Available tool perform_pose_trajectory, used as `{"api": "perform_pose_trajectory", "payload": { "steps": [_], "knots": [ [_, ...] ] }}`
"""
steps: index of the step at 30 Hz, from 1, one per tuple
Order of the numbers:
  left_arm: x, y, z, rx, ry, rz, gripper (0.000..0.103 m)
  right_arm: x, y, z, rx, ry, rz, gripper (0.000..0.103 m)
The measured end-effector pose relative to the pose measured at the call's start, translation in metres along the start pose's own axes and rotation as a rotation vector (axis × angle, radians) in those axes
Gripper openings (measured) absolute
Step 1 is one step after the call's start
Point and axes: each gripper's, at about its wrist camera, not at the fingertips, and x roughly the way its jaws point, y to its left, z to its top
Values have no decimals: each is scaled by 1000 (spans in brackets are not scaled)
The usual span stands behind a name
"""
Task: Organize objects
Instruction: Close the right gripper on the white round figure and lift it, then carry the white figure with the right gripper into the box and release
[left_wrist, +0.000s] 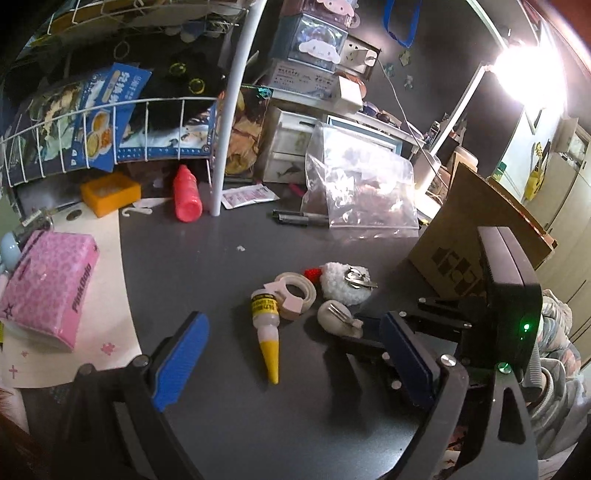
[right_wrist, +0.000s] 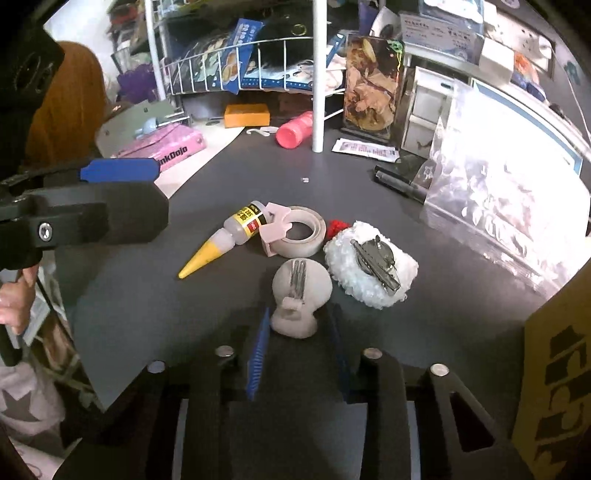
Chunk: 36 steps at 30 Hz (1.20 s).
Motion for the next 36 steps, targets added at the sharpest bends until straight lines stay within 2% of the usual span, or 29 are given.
{"api": "perform_pose_trajectory", "payload": {
  "steps": [4, 12, 17, 26, 36],
  "knots": [
    [5, -5, 0, 19, 17, -11, 93, -2, 1, -1, -13, -6, 0, 17],
    [11, -24, 8, 57, 34, -90, 91, -32, 10, 2, -75, -72, 36, 17],
    [5, -41, 19, 78, 29, -174, 67, -67, 13, 10, -118, -133, 48, 17],
    [-11, -83, 48, 139, -4, -300, 39, -122, 2, 14, -172, -211, 4, 17],
    [-7, -154, 89, 262, -11, -354, 37, -176, -43, 11, -119, -265, -84, 17]
  ]
}}
